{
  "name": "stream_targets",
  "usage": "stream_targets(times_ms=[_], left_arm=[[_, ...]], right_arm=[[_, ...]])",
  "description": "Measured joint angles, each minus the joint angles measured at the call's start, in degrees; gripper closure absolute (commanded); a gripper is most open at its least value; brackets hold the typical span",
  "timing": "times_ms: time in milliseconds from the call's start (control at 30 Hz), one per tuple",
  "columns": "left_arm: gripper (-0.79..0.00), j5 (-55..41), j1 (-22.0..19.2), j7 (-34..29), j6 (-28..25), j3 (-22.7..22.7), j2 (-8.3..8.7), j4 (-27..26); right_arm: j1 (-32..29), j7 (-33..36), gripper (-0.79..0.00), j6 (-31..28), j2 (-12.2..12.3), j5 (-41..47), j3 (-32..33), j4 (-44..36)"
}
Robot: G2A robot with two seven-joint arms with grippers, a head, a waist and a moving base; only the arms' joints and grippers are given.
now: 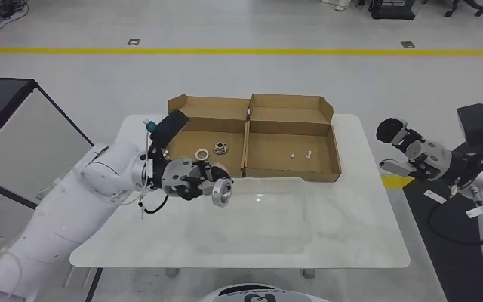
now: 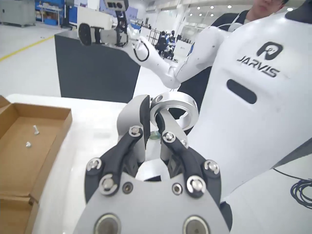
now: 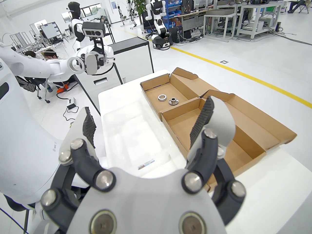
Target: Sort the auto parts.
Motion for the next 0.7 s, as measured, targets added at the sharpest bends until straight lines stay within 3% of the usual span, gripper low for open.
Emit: stream_targets(times_ms=[233, 567, 700], left_arm=[[0.000, -11.85, 2.76, -0.11, 0.08, -5.33, -0.65, -3.93], [0.000, -16.96, 7.16, -0.13, 0.08, -11.32, -2.27, -7.07], [0.000, -16.11, 7.80, -0.14, 0.08, -11.60, -2.30, -6.96]], right_arm=[[0.00, 0.00, -0.785, 0.00, 0.00, 0.00, 0.00, 0.00], [0.00, 0.00, -0.785, 0.00, 0.00, 0.00, 0.00, 0.00], [0.00, 0.00, -0.785, 0.00, 0.00, 0.00, 0.00, 0.00]])
